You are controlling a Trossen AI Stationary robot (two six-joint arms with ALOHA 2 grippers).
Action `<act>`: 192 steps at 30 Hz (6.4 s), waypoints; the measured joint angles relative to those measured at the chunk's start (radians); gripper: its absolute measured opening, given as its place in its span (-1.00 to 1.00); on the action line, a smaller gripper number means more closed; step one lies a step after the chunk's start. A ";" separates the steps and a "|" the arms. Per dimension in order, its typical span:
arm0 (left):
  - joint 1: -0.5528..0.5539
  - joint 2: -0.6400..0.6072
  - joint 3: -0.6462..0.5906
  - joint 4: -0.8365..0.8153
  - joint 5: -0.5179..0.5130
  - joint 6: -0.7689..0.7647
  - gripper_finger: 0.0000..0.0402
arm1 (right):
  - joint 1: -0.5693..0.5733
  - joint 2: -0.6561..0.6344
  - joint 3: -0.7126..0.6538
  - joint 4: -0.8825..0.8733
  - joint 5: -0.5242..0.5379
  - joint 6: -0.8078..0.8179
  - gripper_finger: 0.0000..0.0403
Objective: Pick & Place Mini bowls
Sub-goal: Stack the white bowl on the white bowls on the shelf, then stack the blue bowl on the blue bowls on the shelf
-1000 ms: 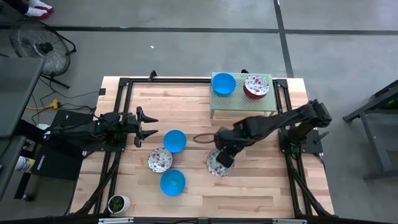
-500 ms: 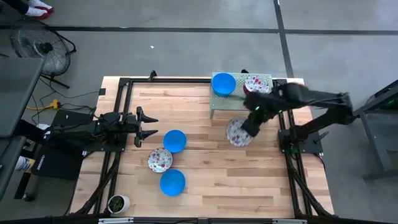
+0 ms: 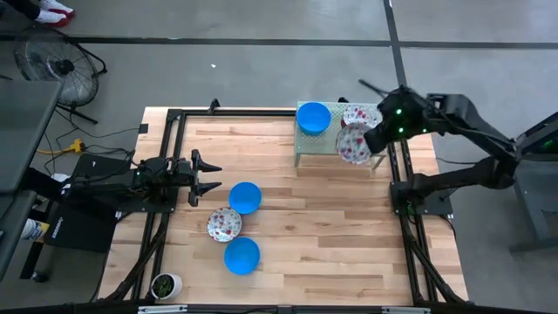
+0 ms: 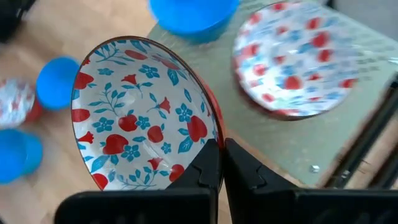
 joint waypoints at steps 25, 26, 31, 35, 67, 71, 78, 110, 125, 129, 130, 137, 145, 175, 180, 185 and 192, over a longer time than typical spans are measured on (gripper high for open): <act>0.000 0.000 0.000 0.000 0.000 0.000 0.16 | -0.489 0.056 0.000 0.009 -0.112 0.125 -1.00; 0.000 0.000 0.000 0.000 0.000 0.000 0.16 | -0.498 0.061 0.000 0.010 -0.114 0.125 -1.00; 0.000 0.000 0.000 0.000 0.000 0.000 0.16 | -0.530 0.089 0.000 0.022 -0.130 0.131 -1.00; 0.000 0.000 0.000 0.000 0.000 0.000 0.16 | -0.556 0.108 0.000 0.035 -0.140 0.127 -1.00; 0.000 0.000 0.000 0.000 0.000 0.000 0.16 | -0.594 0.021 -0.316 0.297 -0.266 0.181 -1.00; 0.000 0.000 0.000 0.000 0.000 0.000 0.16 | -0.594 0.015 -0.316 0.318 -0.269 0.178 -1.00; 0.000 0.000 0.000 0.000 0.000 0.000 0.16 | -0.600 -0.002 -0.316 0.303 -0.261 0.166 -1.00; 0.000 0.000 0.000 0.000 0.000 0.000 0.16 | -0.628 -0.009 -0.314 0.264 -0.262 0.123 -0.79; 0.000 0.000 0.000 0.000 0.000 0.000 0.16 | -0.625 -0.064 -0.314 0.324 -0.245 0.124 -0.48; 0.000 0.000 0.000 0.000 0.000 0.000 0.16 | -0.624 -0.088 -0.314 0.318 -0.179 0.121 -0.48; 0.000 0.000 0.000 0.000 0.000 0.000 0.16 | -0.624 -0.096 -0.314 0.321 -0.165 0.121 -0.48; 0.000 0.000 0.000 0.000 0.000 0.000 0.16 | -0.537 -0.168 -0.314 0.275 -0.101 0.122 -0.48; 0.000 0.000 0.000 0.000 0.000 0.000 0.16 | -0.329 -0.296 -0.314 0.072 -0.075 0.116 -0.48; 0.000 0.000 0.000 0.000 0.000 0.000 0.16 | 0.017 -1.032 -0.896 0.412 -0.240 -0.027 -0.48; 0.000 0.000 0.000 0.000 0.000 0.000 0.16 | 0.051 -1.119 -1.009 0.473 -0.247 -0.018 -0.48; 0.000 0.000 0.000 -0.001 -0.002 0.000 0.16 | 0.090 -1.118 -1.050 0.577 -0.264 -0.030 -0.48; 0.000 0.000 0.000 0.000 -0.002 0.000 0.16 | 0.173 -1.121 -1.190 0.875 -0.268 -0.047 -0.48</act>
